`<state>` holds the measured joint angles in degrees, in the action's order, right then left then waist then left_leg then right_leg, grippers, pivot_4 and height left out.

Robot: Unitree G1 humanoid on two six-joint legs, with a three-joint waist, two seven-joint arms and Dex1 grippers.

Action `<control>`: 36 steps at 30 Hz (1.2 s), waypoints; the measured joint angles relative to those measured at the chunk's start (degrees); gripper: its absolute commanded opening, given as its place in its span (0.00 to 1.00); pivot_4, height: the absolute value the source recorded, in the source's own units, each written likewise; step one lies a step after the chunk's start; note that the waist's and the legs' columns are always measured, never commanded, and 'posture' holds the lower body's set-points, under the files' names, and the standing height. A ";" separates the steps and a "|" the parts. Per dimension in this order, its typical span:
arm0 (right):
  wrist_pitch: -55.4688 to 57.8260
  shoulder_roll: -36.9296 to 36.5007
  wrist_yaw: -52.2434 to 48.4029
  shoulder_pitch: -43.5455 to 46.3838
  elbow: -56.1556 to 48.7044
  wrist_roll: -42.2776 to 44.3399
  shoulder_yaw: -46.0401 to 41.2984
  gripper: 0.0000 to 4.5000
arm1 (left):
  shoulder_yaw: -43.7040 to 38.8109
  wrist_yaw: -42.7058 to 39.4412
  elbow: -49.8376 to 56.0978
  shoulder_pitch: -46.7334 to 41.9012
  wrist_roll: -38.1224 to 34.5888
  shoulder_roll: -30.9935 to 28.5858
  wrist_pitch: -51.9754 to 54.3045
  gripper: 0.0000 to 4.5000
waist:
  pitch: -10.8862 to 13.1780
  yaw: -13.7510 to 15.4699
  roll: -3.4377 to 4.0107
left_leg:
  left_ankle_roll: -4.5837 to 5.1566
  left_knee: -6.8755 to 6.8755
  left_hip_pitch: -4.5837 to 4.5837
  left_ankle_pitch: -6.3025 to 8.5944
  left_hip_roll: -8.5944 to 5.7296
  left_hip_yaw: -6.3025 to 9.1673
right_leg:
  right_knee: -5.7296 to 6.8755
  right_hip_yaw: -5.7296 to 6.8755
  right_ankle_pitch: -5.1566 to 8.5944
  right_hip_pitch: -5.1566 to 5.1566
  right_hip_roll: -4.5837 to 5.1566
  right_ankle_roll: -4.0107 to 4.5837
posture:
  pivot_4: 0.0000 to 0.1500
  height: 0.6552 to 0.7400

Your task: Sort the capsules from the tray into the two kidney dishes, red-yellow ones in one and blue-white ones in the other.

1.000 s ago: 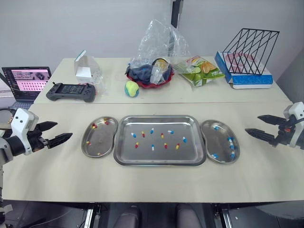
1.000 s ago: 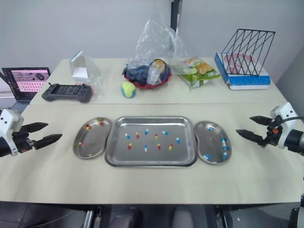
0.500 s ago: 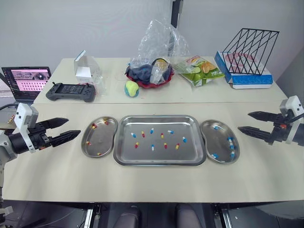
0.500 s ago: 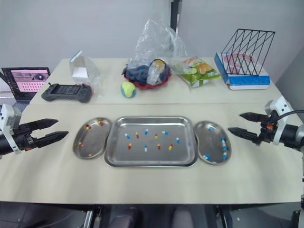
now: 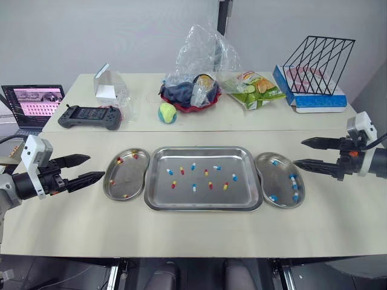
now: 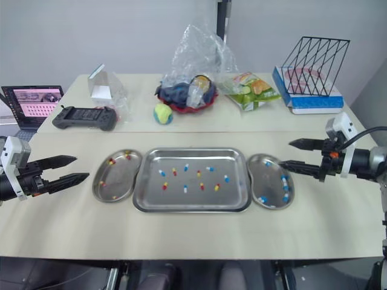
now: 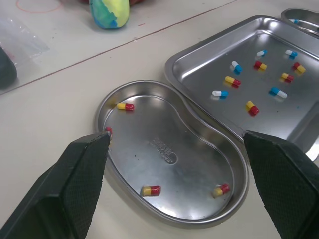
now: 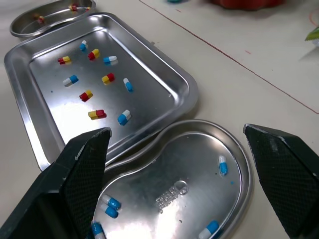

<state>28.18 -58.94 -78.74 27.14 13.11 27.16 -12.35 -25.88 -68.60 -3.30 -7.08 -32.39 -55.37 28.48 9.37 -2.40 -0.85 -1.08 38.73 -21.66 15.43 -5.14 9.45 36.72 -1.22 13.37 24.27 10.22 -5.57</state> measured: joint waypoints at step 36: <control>3.78 -0.36 1.55 -7.85 -12.87 4.74 -3.95 1.00 | 31.45 23.49 24.58 -11.52 0.73 17.56 14.25 0.99 | 0.05 1.73 -0.09 | -0.02 0.13 -0.09 -0.01 -0.05 -0.07 | -0.05 -0.02 -0.03 -0.07 0.01 0.04 | 1.00 1.00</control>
<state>31.97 -59.31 -77.19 19.29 0.24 31.90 -16.30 5.58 -45.12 21.29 -18.61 -31.66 -37.81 42.73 9.42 -0.67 -0.94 -1.10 38.86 -21.75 15.43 -5.19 9.38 36.67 -1.24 13.34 24.20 10.23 -5.53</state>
